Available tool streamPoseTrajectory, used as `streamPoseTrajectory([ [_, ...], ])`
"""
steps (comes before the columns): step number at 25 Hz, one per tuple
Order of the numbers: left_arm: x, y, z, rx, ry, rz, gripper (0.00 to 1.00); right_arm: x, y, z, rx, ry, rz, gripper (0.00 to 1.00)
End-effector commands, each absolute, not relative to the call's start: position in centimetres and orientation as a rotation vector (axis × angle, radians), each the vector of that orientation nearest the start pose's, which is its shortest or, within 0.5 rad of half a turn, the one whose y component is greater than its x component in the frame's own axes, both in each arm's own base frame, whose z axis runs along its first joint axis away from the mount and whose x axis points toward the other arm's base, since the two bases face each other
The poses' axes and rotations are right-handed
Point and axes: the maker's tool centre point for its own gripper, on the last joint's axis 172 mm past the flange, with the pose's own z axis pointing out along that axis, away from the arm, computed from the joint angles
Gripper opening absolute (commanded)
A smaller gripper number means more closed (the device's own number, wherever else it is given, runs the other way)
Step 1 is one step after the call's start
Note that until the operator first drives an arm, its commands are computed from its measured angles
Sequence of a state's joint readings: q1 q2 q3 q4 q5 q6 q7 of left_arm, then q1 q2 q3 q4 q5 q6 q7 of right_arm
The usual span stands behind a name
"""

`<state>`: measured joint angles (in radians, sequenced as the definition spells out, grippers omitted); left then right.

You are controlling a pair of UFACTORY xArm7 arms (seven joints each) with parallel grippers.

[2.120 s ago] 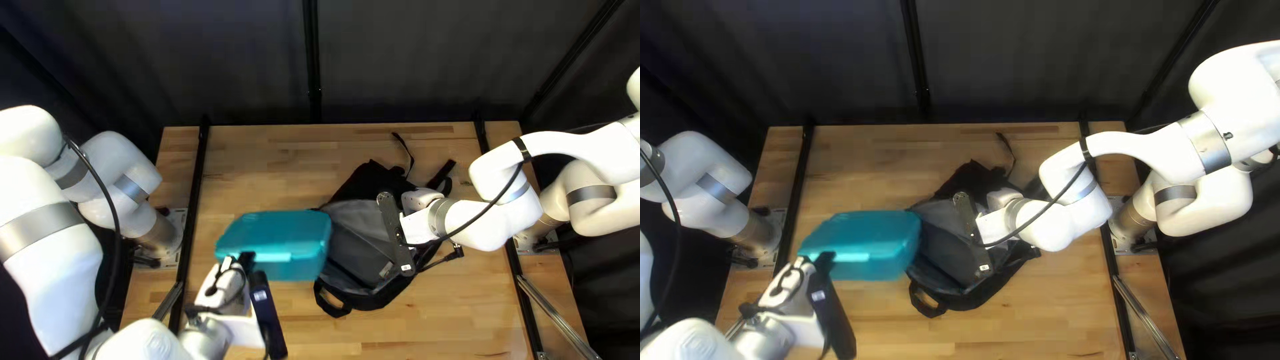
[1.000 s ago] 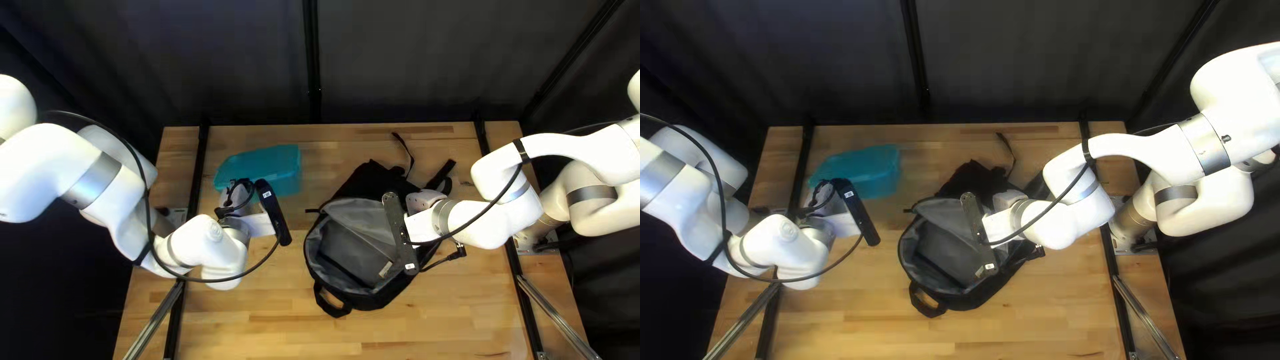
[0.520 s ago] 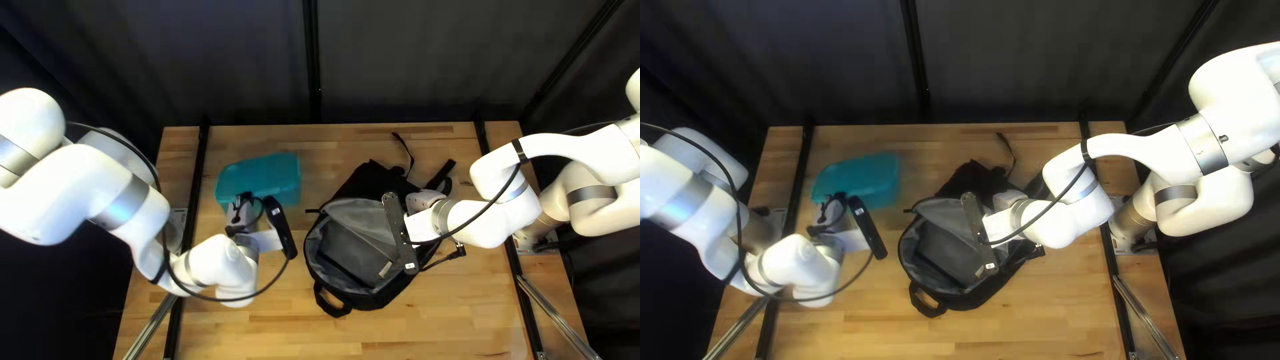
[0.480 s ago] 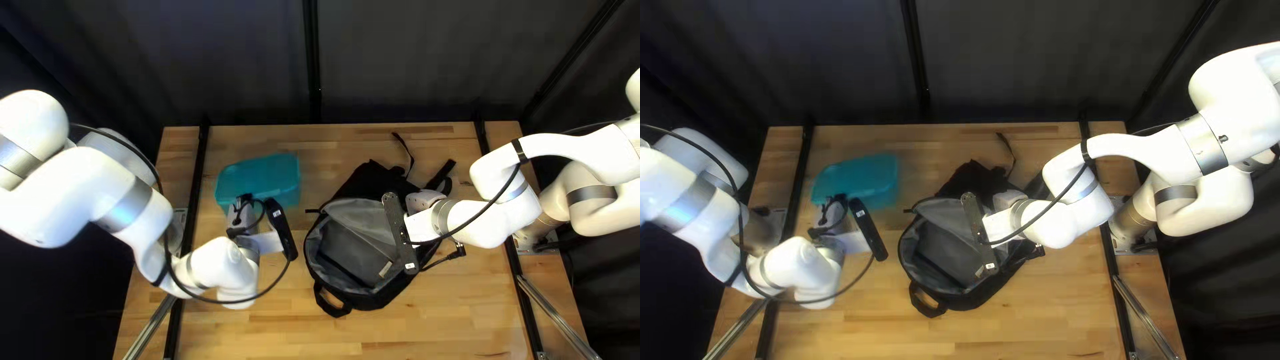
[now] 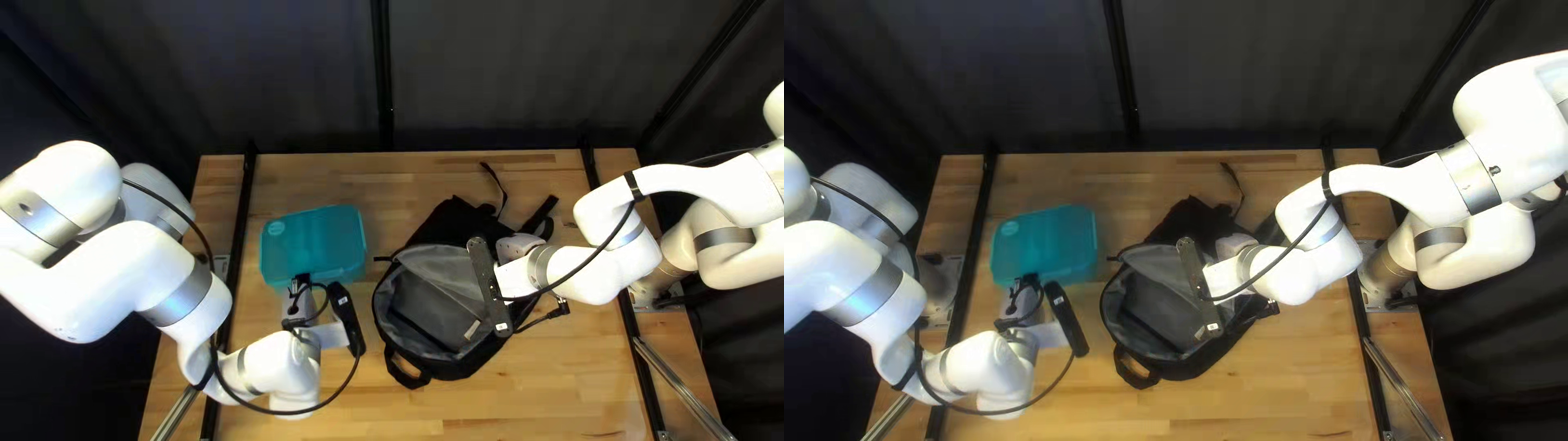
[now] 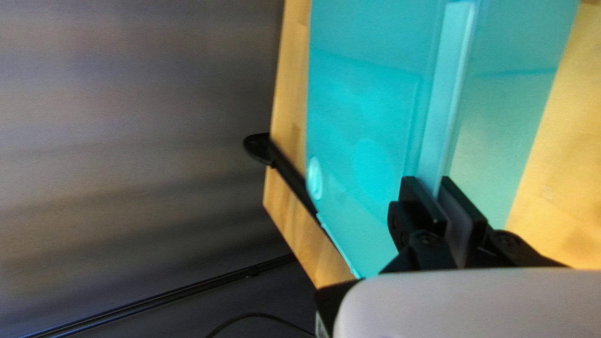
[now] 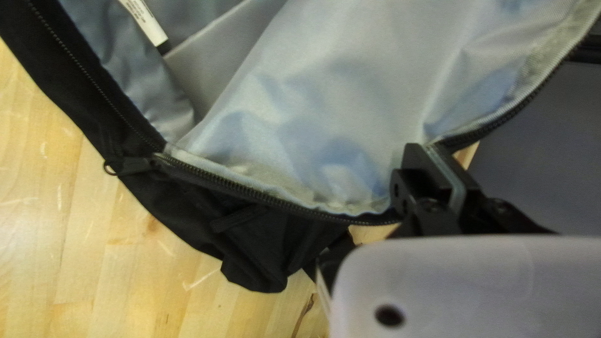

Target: Remove a lunch box from a kids backpack

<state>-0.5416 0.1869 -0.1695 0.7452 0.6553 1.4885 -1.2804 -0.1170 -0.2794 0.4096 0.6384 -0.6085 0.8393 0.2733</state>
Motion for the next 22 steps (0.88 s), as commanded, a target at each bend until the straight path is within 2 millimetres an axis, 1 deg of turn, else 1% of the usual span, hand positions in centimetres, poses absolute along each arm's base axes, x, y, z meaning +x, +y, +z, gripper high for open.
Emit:
streamPoseTrajectory([
  [1, 27.3, -3.7, 9.2, -2.142, -0.174, 0.054, 0.65, 41.1, 1.8, 17.6, 2.536, 0.534, 0.248, 0.0],
  [2, 27.2, -3.8, 9.3, -2.157, -0.172, 0.063, 0.92, 41.0, 1.8, 17.6, 2.537, 0.534, 0.248, 0.0],
  [3, 27.1, -3.9, 9.4, -2.167, -0.171, 0.069, 1.0, 41.0, 1.8, 17.6, 2.537, 0.534, 0.247, 0.0],
  [5, 26.8, -4.0, 10.0, -2.193, -0.173, 0.083, 1.0, 41.0, 1.8, 17.6, 2.536, 0.533, 0.247, 0.0],
  [8, 26.2, -4.3, 11.6, -2.237, -0.178, 0.092, 1.0, 41.0, 1.8, 17.7, 2.536, 0.531, 0.248, 0.0],
  [9, 26.1, -4.7, 12.9, -2.266, -0.181, 0.087, 1.0, 40.9, 1.7, 17.7, 2.535, 0.531, 0.248, 0.0],
  [11, 26.2, -5.0, 14.4, -2.313, -0.183, 0.075, 1.0, 40.9, 1.7, 17.7, 2.536, 0.53, 0.248, 0.0],
  [13, 26.7, -5.7, 16.8, -2.371, -0.188, 0.065, 1.0, 40.9, 1.7, 17.7, 2.535, 0.53, 0.248, 0.0],
  [15, 27.1, -6.2, 18.7, -2.418, -0.194, 0.058, 1.0, 40.9, 1.7, 17.7, 2.535, 0.531, 0.248, 0.0],
  [18, 28.3, -8.1, 22.4, -2.511, -0.201, 0.053, 1.0, 40.9, 1.7, 17.7, 2.536, 0.531, 0.249, 0.0],
  [19, 28.7, -8.8, 23.4, -2.538, -0.195, 0.05, 1.0, 40.9, 1.7, 17.7, 2.536, 0.53, 0.249, 0.0],
  [20, 28.9, -9.0, 23.7, -2.552, -0.192, 0.049, 1.0, 40.9, 1.7, 17.7, 2.537, 0.53, 0.249, 0.0],
  [22, 29.6, -11.2, 26.0, -2.587, -0.18, 0.049, 1.0, 40.9, 1.7, 17.8, 2.538, 0.531, 0.25, 0.0],
])
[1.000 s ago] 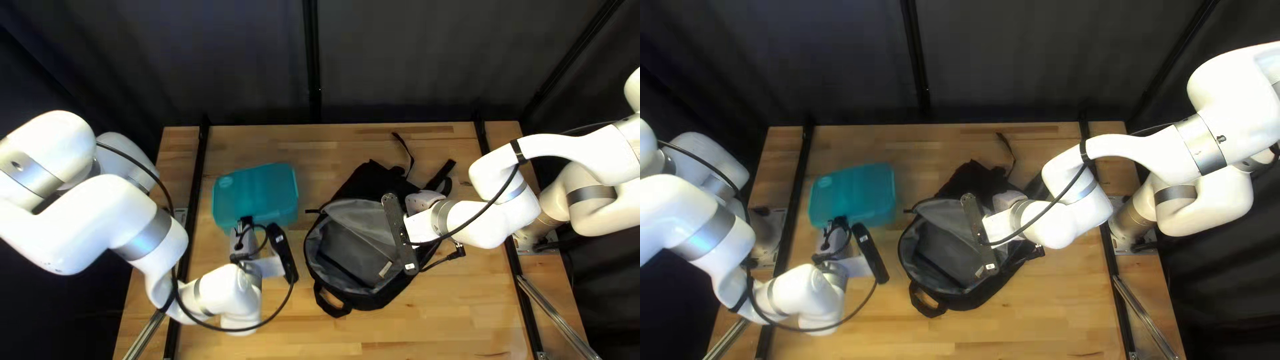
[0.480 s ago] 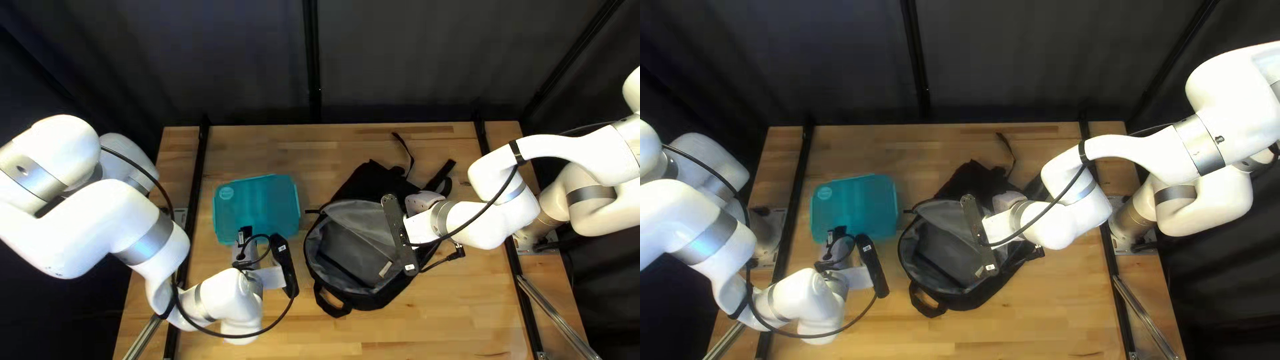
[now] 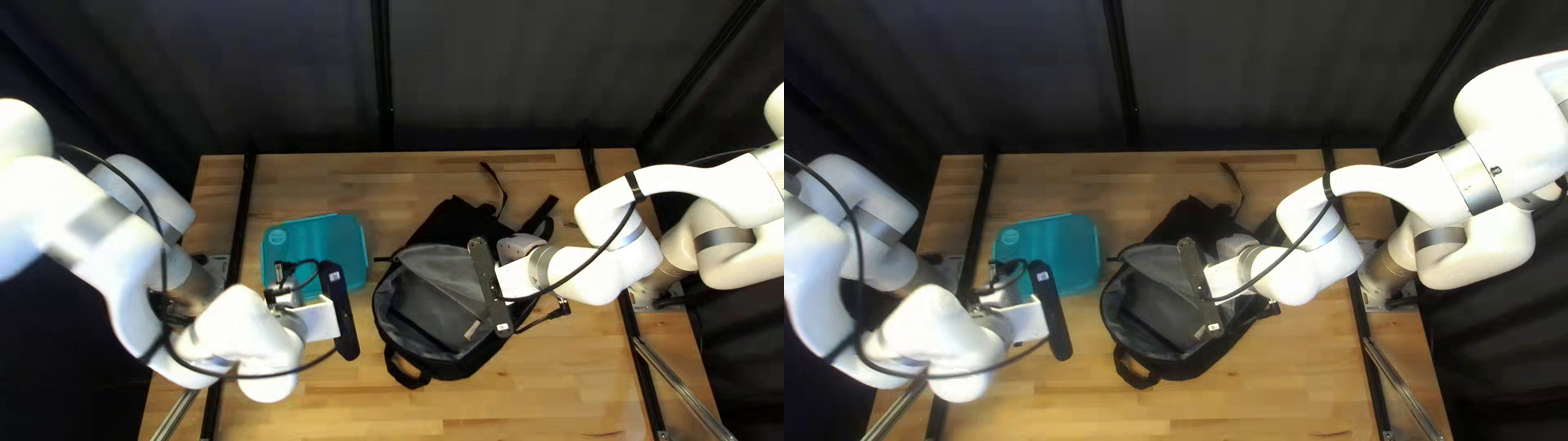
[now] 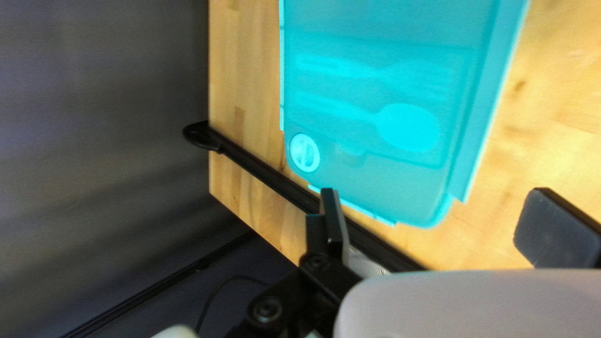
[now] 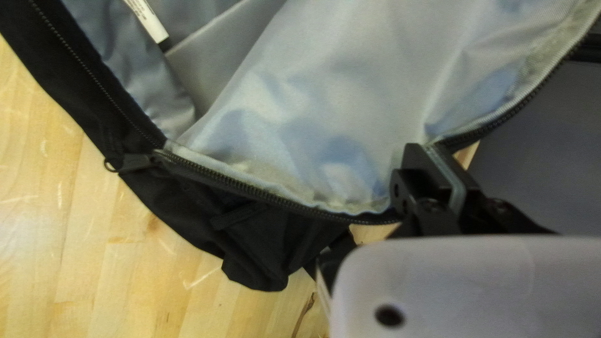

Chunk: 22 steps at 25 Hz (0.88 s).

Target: Remove a lunch box from a kids backpack

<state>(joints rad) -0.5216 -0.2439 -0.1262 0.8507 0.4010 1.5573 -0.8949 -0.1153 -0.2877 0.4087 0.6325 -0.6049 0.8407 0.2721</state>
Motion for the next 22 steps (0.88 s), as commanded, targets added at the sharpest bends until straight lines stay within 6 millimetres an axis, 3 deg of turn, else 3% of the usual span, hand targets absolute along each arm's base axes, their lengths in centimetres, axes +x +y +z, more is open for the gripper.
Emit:
streamPoseTrajectory([
  [1, 29.8, -11.8, 26.6, -2.594, -0.177, 0.05, 1.0, 40.9, 1.7, 17.8, 2.538, 0.531, 0.25, 0.0],
  [5, 30.5, -14.8, 29.8, -2.644, -0.148, 0.063, 1.0, 40.9, 1.7, 17.8, 2.54, 0.534, 0.25, 0.0],
  [10, 31.1, -16.2, 30.1, -2.718, -0.107, 0.099, 1.0, 40.8, 1.7, 17.8, 2.542, 0.538, 0.251, 0.0],
  [11, 31.1, -16.2, 30.1, -2.718, -0.107, 0.099, 1.0, 40.8, 1.7, 17.8, 2.542, 0.54, 0.252, 0.09],
  [12, 31.1, -16.2, 30.1, -2.718, -0.107, 0.099, 1.0, 40.8, 1.8, 17.9, 2.539, 0.545, 0.253, 1.0],
  [22, 31.1, -16.2, 30.1, -2.718, -0.107, 0.099, 1.0, 40.8, 1.8, 18.0, 2.536, 0.55, 0.255, 1.0],
])
